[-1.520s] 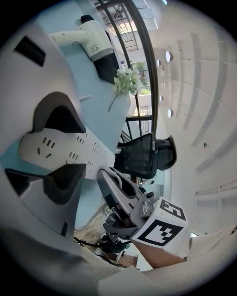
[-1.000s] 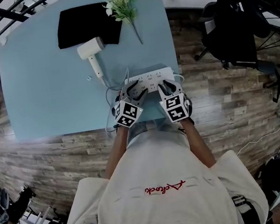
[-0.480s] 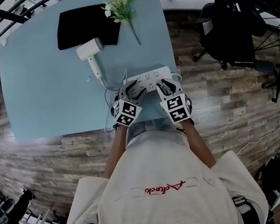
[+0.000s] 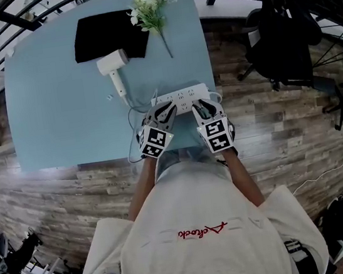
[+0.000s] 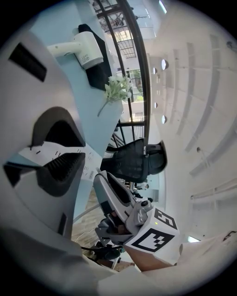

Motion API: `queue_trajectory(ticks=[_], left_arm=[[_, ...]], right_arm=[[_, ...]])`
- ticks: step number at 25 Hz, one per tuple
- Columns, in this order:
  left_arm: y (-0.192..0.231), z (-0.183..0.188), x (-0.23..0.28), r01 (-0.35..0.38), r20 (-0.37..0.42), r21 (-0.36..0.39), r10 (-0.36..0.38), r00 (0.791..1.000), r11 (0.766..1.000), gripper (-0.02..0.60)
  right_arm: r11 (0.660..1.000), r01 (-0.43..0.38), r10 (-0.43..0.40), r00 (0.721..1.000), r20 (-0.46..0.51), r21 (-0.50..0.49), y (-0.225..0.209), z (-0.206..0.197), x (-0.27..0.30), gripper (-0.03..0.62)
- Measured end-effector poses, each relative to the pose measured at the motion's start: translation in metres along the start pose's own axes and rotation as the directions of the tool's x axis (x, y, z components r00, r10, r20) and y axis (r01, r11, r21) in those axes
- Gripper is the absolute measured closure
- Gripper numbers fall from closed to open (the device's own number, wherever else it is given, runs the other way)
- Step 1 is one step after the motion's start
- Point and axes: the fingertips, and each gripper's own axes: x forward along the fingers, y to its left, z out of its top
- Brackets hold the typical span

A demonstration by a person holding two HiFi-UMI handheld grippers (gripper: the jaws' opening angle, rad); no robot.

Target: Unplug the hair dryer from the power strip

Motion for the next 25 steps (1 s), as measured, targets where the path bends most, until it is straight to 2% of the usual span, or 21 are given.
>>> queue_trajectory(ticks=[1,3,10,17,25], left_arm=[[-0.001,0.002,-0.002,-0.004,0.008,-0.005,0.004,1.0,1.0,0.549],[-0.004,0.004,-0.006,-0.009,0.02,-0.014,0.009,1.0,1.0,0.561],[-0.014,0.017,-0.018,-0.055,0.054,-0.02,0.056,0.997,0.998,0.563],[-0.023,0.046,-0.036,-0.108,0.114,-0.052,0.114,0.987,0.993,0.563],[-0.031,0.07,-0.05,-0.174,0.158,-0.029,0.177,0.971,0.984,0.563]], right_arm=[[1.0,0.0,0.0,1.0,0.008,-0.001,0.0,0.001,-0.002,0.474],[1.0,-0.002,0.002,1.0,0.024,0.0,-0.001,0.002,-0.006,0.474],[1.0,-0.015,0.017,0.993,0.117,-0.015,0.0,0.011,-0.021,0.474],[1.0,-0.024,0.027,0.98,0.199,-0.019,-0.001,0.021,-0.047,0.474],[0.999,-0.028,0.038,0.959,0.282,-0.04,-0.007,0.035,-0.077,0.474]])
